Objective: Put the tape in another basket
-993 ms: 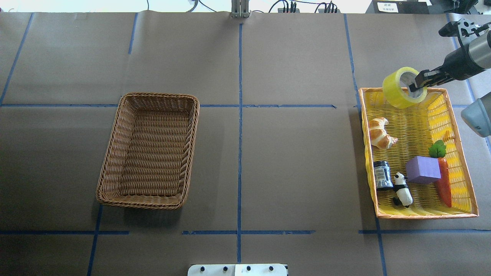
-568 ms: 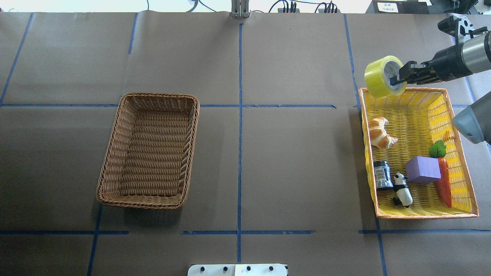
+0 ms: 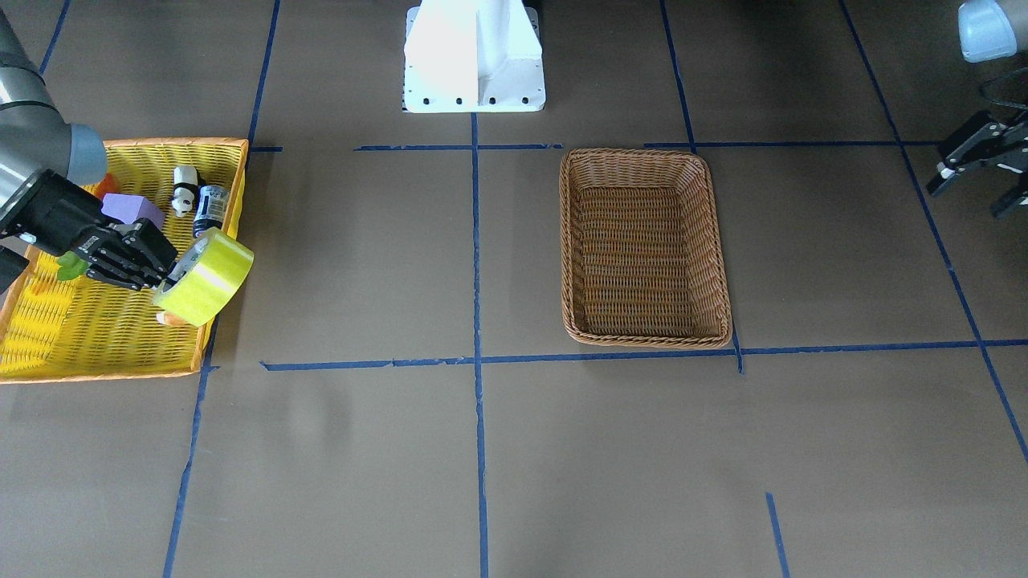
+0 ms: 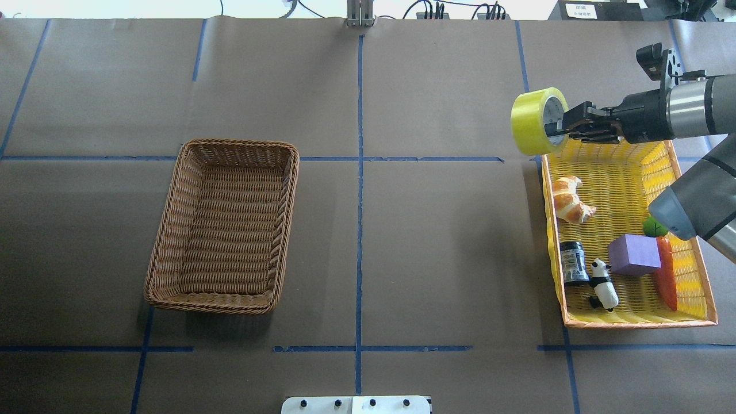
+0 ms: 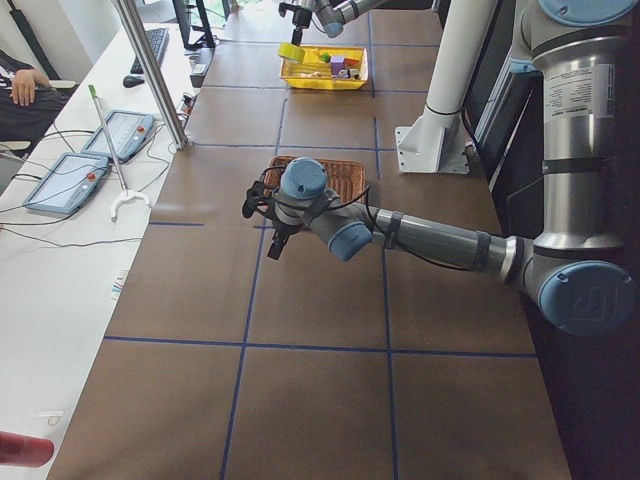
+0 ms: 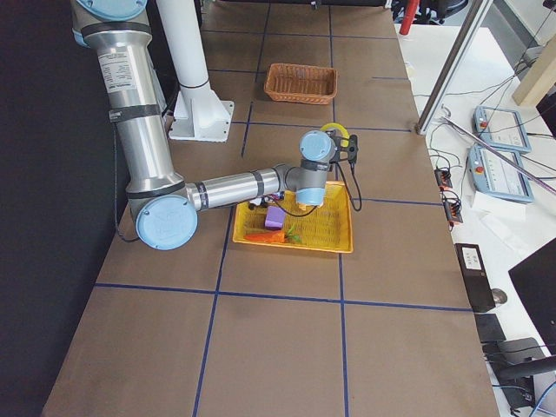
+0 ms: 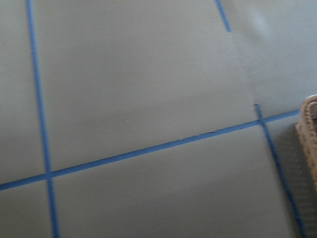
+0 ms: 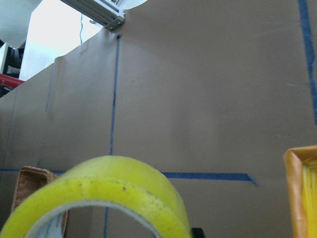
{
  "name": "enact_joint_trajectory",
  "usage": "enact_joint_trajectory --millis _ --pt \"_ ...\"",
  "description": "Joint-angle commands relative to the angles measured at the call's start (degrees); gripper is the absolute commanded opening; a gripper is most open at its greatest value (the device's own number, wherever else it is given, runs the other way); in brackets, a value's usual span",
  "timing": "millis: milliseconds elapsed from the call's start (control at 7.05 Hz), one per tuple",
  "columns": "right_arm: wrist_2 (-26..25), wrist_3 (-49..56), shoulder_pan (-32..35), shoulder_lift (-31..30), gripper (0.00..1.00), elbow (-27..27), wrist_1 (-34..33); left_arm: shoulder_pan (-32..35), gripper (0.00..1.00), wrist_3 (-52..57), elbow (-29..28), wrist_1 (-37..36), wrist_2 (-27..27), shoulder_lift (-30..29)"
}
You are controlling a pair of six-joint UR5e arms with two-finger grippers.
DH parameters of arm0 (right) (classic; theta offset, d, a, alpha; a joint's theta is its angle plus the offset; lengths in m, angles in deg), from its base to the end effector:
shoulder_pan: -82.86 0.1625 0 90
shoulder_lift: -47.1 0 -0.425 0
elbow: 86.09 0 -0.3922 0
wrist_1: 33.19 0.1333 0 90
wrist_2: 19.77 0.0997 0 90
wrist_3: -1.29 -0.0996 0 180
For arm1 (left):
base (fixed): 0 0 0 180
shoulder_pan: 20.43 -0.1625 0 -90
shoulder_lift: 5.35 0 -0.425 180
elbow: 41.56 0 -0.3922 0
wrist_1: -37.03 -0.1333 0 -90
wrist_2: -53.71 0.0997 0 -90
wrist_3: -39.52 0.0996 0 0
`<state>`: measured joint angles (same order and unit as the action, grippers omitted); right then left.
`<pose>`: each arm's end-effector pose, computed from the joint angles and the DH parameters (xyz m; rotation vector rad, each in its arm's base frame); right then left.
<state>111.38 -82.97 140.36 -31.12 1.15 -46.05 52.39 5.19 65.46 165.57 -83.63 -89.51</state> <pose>-0.2414 -0.5050 0.4226 0.2579 -1.5011 0.1824 0.0777 -0.4548 0.4768 0.3975 1.0447 0.0906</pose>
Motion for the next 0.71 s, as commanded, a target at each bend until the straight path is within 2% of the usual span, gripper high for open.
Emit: enact_joint_trajectory --millis 0,142,284,568 --pt "-0.5 -3.7 -2.1 0.0 0.0 0.1 8.7 -7.4 1.0 -20.9 0.2 13.3 0.1 -2.7" --pt "-0.8 -5.6 -3.5 0.0 0.0 0.1 13.0 -8.6 1.0 -28.5 0.5 15.8 -0.3 -6.1" --pt "-1.9 -8.7 -4.8 -0.1 0.0 0.1 17.6 -12.5 1.0 -35.8 0.7 19.3 0.0 -9.0" --pt "-7.2 -13.6 -9.0 -0.2 0.0 0.2 25.7 -17.3 1.0 -52.8 2.0 26.6 2.2 -14.3"
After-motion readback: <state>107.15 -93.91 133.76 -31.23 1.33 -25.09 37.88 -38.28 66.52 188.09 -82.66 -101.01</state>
